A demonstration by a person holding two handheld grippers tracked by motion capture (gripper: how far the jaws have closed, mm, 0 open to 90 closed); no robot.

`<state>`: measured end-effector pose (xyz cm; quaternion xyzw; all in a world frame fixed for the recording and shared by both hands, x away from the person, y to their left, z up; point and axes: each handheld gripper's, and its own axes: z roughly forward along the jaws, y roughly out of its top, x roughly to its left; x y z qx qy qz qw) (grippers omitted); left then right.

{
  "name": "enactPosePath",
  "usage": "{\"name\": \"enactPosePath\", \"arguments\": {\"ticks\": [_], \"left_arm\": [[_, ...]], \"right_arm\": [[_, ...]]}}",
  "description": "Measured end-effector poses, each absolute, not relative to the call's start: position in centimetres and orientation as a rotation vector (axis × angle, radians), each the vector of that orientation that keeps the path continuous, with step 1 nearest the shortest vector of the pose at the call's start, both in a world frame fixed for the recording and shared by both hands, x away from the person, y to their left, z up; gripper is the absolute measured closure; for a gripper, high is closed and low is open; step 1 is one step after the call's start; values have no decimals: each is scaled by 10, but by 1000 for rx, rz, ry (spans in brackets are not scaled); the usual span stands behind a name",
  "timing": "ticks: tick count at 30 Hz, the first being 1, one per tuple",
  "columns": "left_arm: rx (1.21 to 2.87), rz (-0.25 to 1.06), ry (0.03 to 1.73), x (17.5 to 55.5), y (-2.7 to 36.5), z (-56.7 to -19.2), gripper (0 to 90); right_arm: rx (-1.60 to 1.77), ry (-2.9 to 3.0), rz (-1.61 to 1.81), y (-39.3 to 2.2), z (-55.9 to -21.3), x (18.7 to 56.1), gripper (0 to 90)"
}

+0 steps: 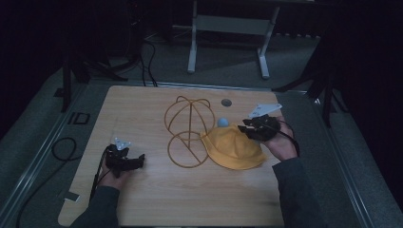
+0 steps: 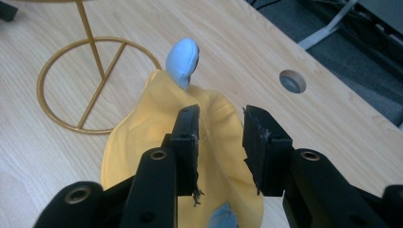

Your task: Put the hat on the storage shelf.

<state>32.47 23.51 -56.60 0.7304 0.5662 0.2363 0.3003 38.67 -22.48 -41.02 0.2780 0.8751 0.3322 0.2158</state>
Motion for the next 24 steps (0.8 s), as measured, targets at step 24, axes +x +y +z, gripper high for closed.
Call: {"name": "enactPosePath", "arguments": {"ticks": [24], "left_arm": [[1939, 627, 1503, 325, 235, -566, 115]], "right_arm": [[778, 2630, 668, -201, -413, 412, 600]]}}
